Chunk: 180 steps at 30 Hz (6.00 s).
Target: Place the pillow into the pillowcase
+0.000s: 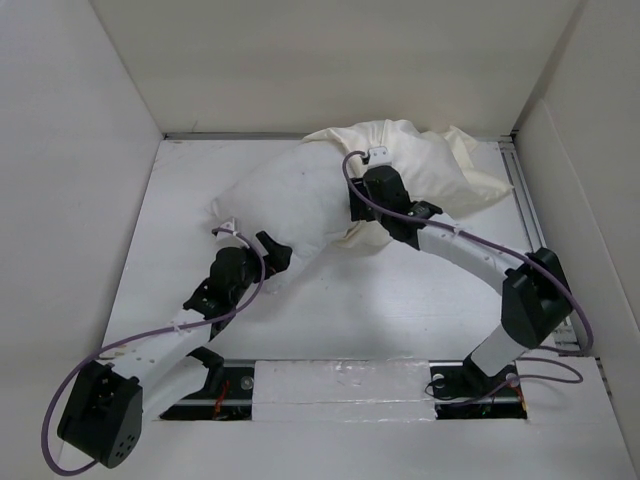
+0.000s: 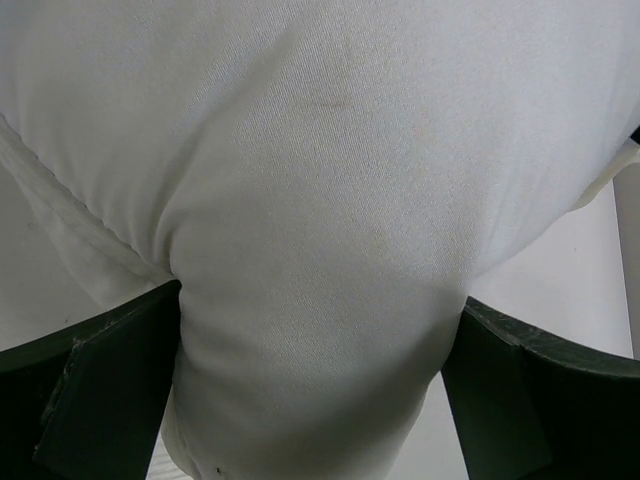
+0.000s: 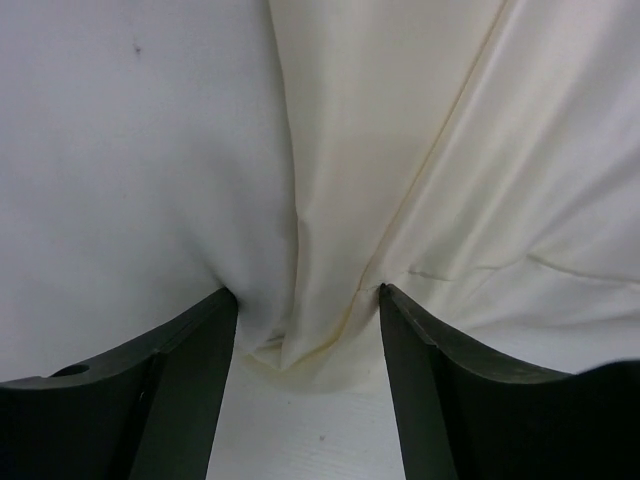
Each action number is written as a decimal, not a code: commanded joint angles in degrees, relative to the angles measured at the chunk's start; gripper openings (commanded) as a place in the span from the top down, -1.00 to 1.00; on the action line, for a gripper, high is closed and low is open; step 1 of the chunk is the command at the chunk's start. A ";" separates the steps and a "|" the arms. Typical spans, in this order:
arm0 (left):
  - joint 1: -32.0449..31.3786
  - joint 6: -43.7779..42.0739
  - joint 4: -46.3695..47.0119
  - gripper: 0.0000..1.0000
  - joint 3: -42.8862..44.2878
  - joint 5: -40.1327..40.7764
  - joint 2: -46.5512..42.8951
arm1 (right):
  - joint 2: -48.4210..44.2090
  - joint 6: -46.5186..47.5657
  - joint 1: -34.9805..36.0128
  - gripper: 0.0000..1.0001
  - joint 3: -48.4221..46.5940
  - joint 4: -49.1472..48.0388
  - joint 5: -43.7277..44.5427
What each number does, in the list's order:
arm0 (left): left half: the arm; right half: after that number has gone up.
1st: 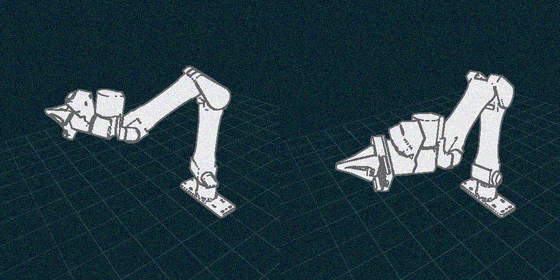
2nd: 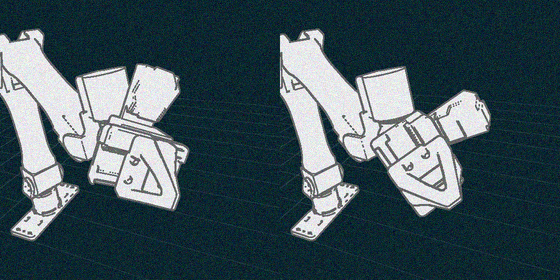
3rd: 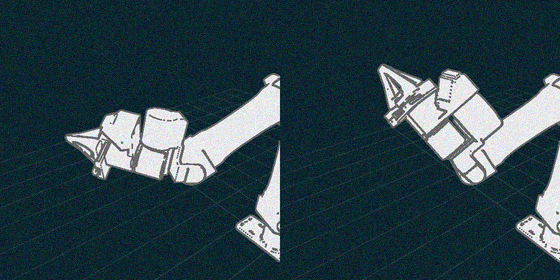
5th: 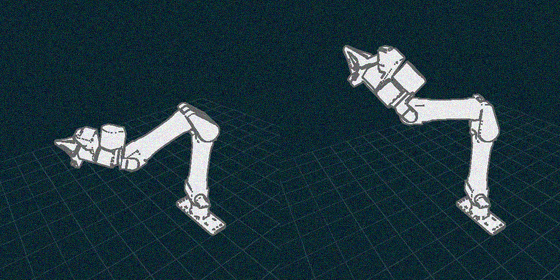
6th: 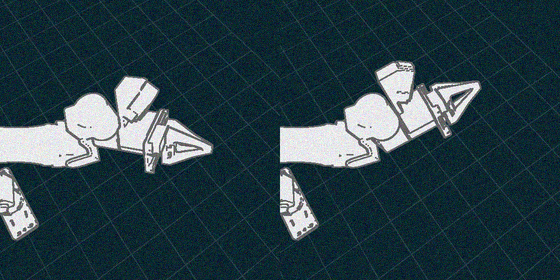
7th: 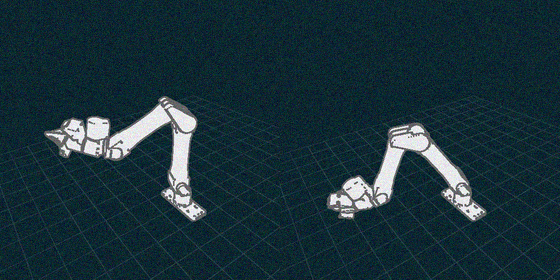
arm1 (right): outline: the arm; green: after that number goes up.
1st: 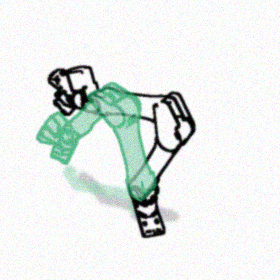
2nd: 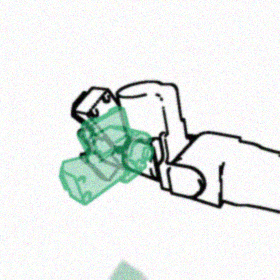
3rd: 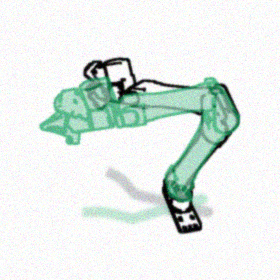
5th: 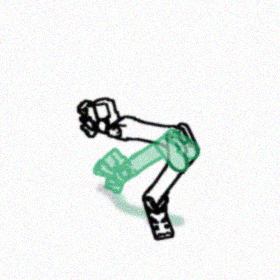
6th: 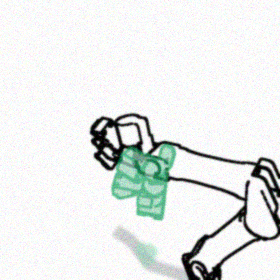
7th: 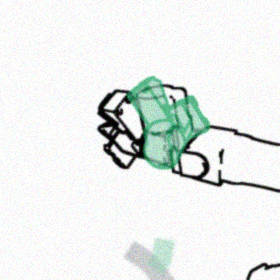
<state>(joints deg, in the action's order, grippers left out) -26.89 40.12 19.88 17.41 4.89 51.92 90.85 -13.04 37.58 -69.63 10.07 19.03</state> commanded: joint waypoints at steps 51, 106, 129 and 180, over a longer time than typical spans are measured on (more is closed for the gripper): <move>-0.61 -2.24 0.16 -1.00 8.26 -0.93 4.15 | 0.36 -1.01 11.03 -0.78 -14.74 19.87 19.01; -1.93 -0.05 -5.60 -1.00 9.39 2.31 -0.04 | 5.52 8.00 10.76 -1.00 -23.37 16.04 -24.80; 16.75 -0.21 -26.66 -1.00 31.80 2.06 3.17 | -3.50 -1.73 -1.55 -1.00 -22.77 19.89 -0.33; 20.48 6.20 36.19 1.00 18.00 -45.15 18.40 | 30.95 6.28 9.26 1.00 -69.49 33.44 -49.48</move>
<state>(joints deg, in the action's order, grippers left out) -3.77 45.21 44.80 32.38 -36.62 76.09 124.01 -5.28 43.29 -135.44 49.06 -0.71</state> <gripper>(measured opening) 0.021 0.017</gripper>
